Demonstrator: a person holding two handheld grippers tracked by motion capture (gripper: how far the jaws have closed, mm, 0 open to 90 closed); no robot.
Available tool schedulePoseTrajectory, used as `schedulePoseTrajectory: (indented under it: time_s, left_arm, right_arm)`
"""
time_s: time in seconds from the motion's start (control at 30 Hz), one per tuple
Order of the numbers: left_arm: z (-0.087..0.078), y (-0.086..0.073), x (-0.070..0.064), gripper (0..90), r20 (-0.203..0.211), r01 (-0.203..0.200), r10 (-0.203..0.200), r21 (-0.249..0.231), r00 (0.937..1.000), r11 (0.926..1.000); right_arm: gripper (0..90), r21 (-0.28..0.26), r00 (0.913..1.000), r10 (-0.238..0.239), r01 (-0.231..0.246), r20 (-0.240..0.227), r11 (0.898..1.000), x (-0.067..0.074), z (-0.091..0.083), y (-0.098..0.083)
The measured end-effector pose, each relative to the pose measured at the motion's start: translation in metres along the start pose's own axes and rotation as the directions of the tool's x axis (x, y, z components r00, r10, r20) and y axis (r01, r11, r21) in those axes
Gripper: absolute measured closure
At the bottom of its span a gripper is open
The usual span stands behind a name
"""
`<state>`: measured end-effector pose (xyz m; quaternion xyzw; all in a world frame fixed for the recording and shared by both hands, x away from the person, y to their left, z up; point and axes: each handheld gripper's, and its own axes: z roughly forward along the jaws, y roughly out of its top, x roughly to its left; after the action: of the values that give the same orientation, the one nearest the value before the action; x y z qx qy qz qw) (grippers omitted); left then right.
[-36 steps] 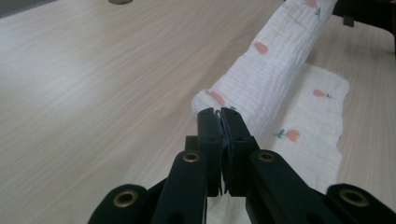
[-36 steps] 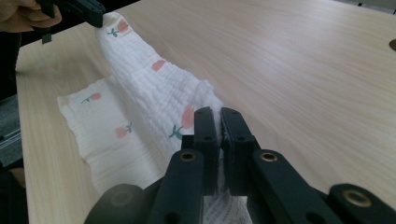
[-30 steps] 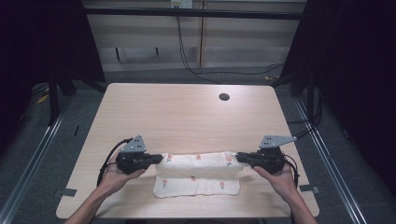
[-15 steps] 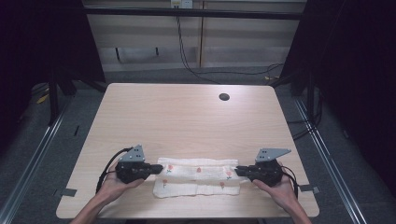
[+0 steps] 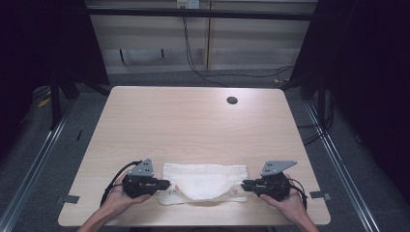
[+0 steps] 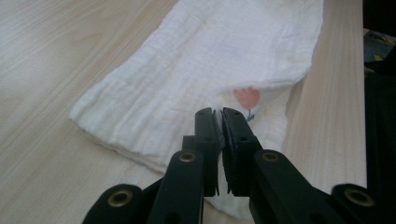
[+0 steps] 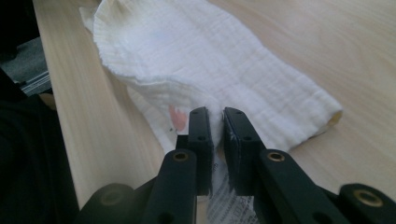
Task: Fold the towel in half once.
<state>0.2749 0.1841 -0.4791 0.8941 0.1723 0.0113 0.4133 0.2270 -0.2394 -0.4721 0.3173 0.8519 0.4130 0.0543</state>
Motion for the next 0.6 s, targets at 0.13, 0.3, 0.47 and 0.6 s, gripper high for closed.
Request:
schedulePoseTrajectory:
  time_s: [0.13,0.3,0.47,0.6]
  left_arm:
    - [-0.004,0.002,-0.003,83.3,0.017,-0.009,0.010,-0.015,0.9998,0.9998]
    - [-0.012,0.006,-0.001,77.4,0.036,0.015,-0.013,-0.059,0.9993,0.9981]
    - [-0.016,0.007,0.003,73.1,0.028,0.042,-0.039,-0.090,0.9988,0.9950]
    - [-0.010,0.007,0.007,66.3,-0.017,0.060,-0.060,-0.044,0.9980,0.9972]
  right_arm:
    - [78.7,0.018,0.9999,0.007,-0.007,-0.008,1.000,0.007,-0.002,-0.008]
    - [71.8,-0.011,0.9998,0.014,-0.014,-0.013,1.000,0.011,-0.008,-0.007]
    - [69.0,-0.043,0.9999,0.014,-0.014,-0.002,0.999,0.013,-0.015,-0.003]
    - [66.0,-0.050,0.9996,0.020,-0.019,0.020,0.999,0.011,-0.016,-0.002]
